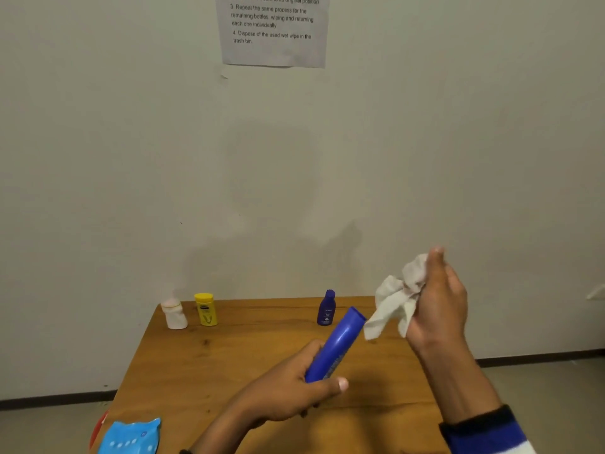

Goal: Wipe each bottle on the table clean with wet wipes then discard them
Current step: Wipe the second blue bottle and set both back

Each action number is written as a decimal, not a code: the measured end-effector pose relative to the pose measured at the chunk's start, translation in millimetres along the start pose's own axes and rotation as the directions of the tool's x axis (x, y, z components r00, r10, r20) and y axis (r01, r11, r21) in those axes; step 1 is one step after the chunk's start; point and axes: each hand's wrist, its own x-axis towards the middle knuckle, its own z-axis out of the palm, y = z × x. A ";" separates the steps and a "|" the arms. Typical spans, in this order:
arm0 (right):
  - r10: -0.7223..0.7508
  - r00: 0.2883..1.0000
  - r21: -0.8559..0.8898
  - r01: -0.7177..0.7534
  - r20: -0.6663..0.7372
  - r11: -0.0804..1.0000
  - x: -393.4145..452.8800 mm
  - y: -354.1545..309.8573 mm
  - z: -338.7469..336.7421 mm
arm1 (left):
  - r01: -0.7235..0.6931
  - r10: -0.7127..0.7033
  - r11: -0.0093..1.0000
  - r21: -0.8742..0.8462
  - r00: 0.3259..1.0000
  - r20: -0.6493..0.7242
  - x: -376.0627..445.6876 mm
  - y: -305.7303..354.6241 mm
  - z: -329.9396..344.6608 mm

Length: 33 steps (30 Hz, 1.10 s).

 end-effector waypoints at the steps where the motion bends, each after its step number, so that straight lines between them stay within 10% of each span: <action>1: -0.082 0.996 -0.178 0.086 0.032 0.980 -11.0 9.9 2.3 | -0.021 0.022 0.999 0.027 0.999 -0.036 2.4 0.4 1.0; 4: -0.192 0.907 -0.627 0.400 0.375 0.669 -43.5 46.5 6.2 | -0.119 0.135 0.986 0.113 0.981 -0.142 8.9 2.0 3.3; 17: -0.239 0.684 -0.687 0.722 0.689 0.087 -72.0 55.6 -5.2 | -0.028 0.108 0.978 0.205 0.915 -0.390 21.9 -16.1 6.8; 20: -0.211 0.681 -0.669 0.731 0.701 0.135 -68.7 52.4 -16.4 | 0.032 0.072 0.971 0.236 0.906 -0.416 21.4 -22.5 1.9; 25: -0.297 0.893 -0.697 0.449 0.337 0.560 -43.2 10.2 -28.1 | 0.059 0.062 0.969 0.238 0.882 -0.467 15.7 -28.7 -5.5; 30: -0.307 0.836 -0.655 0.547 0.455 0.521 -37.0 0.4 -11.0 | 0.031 0.102 0.959 0.283 0.891 -0.443 18.4 -24.9 -1.3; 33: -0.197 0.695 -0.650 0.718 0.691 0.250 -67.2 34.6 -0.7 | 0.008 0.122 0.963 0.269 0.880 -0.460 21.8 -26.4 -1.2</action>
